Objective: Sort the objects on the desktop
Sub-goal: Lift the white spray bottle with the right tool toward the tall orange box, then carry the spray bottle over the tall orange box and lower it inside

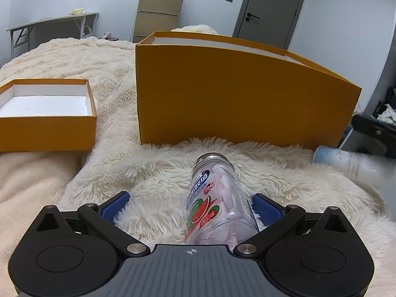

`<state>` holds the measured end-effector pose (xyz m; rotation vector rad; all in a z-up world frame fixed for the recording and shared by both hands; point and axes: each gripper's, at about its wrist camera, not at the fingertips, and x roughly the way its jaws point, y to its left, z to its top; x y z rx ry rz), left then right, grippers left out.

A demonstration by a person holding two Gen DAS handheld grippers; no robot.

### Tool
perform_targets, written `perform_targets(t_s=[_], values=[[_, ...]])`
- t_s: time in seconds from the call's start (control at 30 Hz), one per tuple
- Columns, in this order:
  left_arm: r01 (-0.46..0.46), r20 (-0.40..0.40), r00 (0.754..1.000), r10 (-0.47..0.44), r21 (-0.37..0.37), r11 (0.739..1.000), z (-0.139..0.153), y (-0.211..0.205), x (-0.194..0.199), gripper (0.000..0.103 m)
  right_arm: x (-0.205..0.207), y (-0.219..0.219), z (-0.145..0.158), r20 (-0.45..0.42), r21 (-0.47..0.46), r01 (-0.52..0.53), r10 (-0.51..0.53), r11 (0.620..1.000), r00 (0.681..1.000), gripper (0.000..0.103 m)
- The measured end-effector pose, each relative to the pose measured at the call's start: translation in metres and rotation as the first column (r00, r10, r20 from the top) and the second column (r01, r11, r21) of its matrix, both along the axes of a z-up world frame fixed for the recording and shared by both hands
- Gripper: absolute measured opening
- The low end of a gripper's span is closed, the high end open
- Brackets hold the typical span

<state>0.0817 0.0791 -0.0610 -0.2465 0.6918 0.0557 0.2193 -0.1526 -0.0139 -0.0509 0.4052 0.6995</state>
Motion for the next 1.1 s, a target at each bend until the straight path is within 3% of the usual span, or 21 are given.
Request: perform_targets(t_s=[0.1, 0.23, 0.43, 0.47, 0.57, 0.67, 0.77, 0.83, 0.87, 1.0, 1.1], values=[[0.0, 0.0, 1.0, 0.0, 0.0, 1.0, 0.0, -0.001, 0.0, 0.103, 0.008, -0.01, -0.003, -0.029, 0.035, 0.029, -0.028, 0.999, 0.999, 0.034], [0.001, -0.001, 1.0, -0.001, -0.001, 1.0, 0.0, -0.001, 0.0, 0.103, 0.005, -0.025, 0.004, 0.007, 0.057, 0.043, -0.043, 0.997, 0.999, 0.047], [0.001, -0.002, 1.0, -0.001, -0.003, 1.0, 0.0, -0.001, 0.0, 0.103, -0.01, -0.041, 0.009, 0.085, -0.046, -0.136, 0.14, 0.99, 0.987, 0.053], [0.001, -0.002, 1.0, -0.001, -0.003, 1.0, 0.0, -0.001, 0.001, 0.103, -0.013, -0.043, 0.009, 0.094, -0.067, -0.168, 0.174, 0.983, 0.98, 0.058], [0.001, -0.003, 1.0, -0.001, -0.003, 1.0, 0.0, -0.001, 0.001, 0.103, -0.021, -0.046, 0.006, 0.115, -0.132, -0.262, 0.277, 0.956, 0.954, 0.071], [0.0, -0.006, 1.0, 0.0, -0.003, 1.0, 0.0, -0.001, 0.002, 0.103, -0.029, -0.05, 0.004, 0.129, -0.197, -0.35, 0.378, 0.916, 0.917, 0.074], [0.0, -0.009, 1.0, 0.0, -0.002, 1.0, 0.001, -0.002, 0.002, 0.103, -0.036, -0.052, 0.001, 0.132, -0.264, -0.425, 0.468, 0.866, 0.874, 0.07], [0.0, -0.01, 1.0, 0.0, -0.001, 1.0, 0.001, -0.001, 0.002, 0.103, -0.031, -0.042, -0.009, 0.103, -0.308, -0.409, 0.458, 0.859, 0.883, 0.059], [0.0, -0.01, 1.0, 0.0, -0.002, 1.0, 0.001, -0.001, 0.002, 0.103, -0.029, -0.039, -0.011, 0.094, -0.324, -0.398, 0.448, 0.858, 0.889, 0.045], [-0.001, -0.011, 1.0, 0.001, -0.005, 1.0, 0.001, -0.001, 0.002, 0.103, -0.032, -0.041, -0.004, 0.158, -0.313, -0.339, 0.4, 0.887, 0.903, 0.033], [-0.001, -0.014, 1.0, 0.001, -0.005, 1.0, 0.001, -0.001, 0.003, 0.103, -0.032, -0.04, 0.001, 0.213, -0.267, -0.301, 0.36, 0.916, 0.908, 0.03]])
